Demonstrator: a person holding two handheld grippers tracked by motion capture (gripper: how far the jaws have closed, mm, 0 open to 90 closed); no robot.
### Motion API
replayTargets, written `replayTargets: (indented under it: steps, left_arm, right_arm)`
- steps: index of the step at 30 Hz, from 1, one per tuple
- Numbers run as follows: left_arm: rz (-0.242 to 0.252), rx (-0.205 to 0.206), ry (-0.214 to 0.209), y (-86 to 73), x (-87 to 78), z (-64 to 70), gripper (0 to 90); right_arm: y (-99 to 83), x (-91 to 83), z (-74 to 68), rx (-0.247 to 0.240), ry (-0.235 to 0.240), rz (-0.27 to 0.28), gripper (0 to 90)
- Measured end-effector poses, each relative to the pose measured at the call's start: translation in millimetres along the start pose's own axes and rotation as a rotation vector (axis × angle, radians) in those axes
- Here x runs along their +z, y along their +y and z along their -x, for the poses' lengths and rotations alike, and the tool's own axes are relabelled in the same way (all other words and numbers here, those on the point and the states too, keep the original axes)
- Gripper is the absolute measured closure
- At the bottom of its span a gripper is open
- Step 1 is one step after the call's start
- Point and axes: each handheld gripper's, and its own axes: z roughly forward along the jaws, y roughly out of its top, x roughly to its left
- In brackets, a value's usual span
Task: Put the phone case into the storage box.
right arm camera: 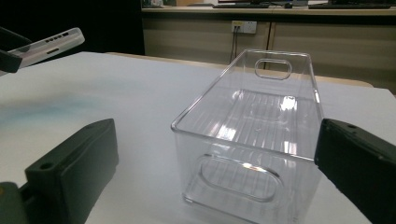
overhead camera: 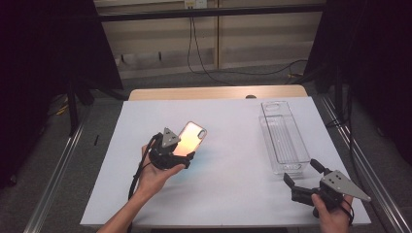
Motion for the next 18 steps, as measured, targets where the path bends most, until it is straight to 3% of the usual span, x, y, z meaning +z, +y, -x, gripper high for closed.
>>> replayTargets:
  steps: [7, 16, 18]
  left_arm:
    - [0.011, 0.034, 0.003, -5.4, -4.6, 9.2, 17.1]
    - [0.01, 0.039, 0.004, -5.6, 3.5, 17.1, 17.1]
    - [0.01, 0.048, 0.004, -5.6, 4.6, 19.3, 17.1]
  right_arm:
    - [7.4, 3.3, -15.9, 0.002, 0.013, -0.007, 0.0]
    - [21.8, 20.0, -31.6, -0.032, 0.076, -0.039, 0.1]
    - [24.1, 24.6, -33.6, -0.033, 0.11, -0.06, 1.2]
